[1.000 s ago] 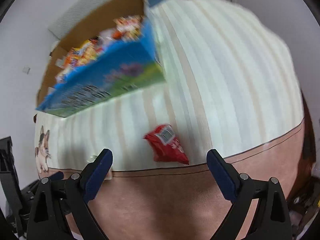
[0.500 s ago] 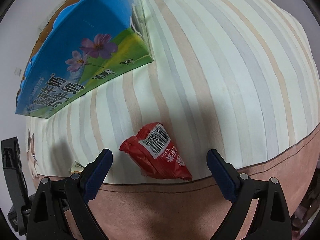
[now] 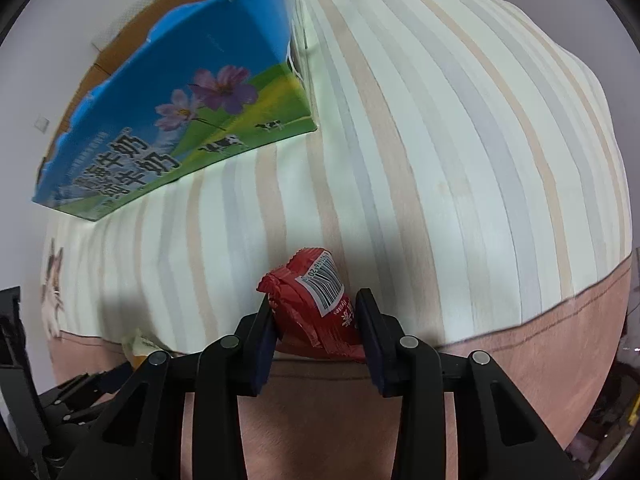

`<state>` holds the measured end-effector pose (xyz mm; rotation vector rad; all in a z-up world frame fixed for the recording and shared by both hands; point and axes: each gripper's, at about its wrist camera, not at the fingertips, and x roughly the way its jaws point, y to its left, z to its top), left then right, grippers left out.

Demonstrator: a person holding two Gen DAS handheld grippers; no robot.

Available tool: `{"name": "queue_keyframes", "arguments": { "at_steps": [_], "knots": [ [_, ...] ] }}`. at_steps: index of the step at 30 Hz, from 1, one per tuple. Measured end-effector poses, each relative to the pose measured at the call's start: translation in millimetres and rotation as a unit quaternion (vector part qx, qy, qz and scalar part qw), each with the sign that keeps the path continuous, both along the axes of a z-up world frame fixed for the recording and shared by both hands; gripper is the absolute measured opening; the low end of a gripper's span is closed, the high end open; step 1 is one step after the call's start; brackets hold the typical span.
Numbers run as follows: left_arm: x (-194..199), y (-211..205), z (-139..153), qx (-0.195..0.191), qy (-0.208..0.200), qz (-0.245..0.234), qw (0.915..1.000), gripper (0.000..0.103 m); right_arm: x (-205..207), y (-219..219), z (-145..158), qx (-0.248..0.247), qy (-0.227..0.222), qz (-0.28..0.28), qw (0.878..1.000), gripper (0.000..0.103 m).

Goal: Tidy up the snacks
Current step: 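Lift the orange candy and red pack and carry them over the box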

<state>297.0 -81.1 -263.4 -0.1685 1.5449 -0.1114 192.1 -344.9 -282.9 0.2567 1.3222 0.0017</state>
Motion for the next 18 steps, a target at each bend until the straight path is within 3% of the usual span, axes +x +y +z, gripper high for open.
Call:
{"name": "queue_keyframes", "arguments": {
  "at_steps": [5,10,18],
  "knots": [
    [-5.4,4.9,31.2,-0.026,-0.007,0.007,0.9996,0.043,-12.1,0.5,16.8,0.037,-0.013,-0.002,0.999,0.04],
    [11.2,10.4,89.1,-0.062,-0.048,0.014,0.9968,0.043,-12.6,6.9,65.4,0.081,-0.05,0.01,0.995,0.04],
    [102.0,32.4,176.2,-0.085,-0.124,-0.003,0.9886,0.043,45.5,30.9,152.3,0.105,-0.112,0.059,0.986,0.04]
  ]
}}
